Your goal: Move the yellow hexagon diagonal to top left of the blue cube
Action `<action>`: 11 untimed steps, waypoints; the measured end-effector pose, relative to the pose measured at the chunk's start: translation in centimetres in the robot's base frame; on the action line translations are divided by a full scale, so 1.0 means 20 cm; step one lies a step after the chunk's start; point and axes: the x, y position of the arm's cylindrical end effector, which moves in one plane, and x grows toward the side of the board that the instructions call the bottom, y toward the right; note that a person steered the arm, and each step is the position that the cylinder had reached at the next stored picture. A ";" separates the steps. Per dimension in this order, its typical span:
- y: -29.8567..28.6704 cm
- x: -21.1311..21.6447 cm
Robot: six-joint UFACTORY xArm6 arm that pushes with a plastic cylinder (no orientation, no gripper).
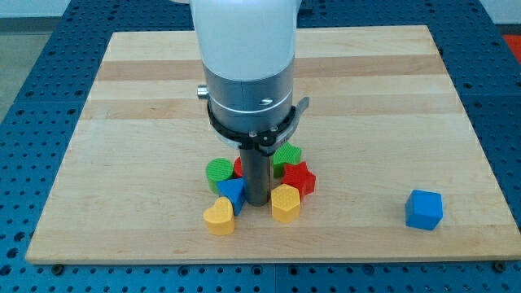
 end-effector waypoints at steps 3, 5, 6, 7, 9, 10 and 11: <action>0.12 0.15; 0.37 0.12; 0.41 0.17; 0.48 0.17; 0.62 0.17; 0.62 0.09; 0.58 0.02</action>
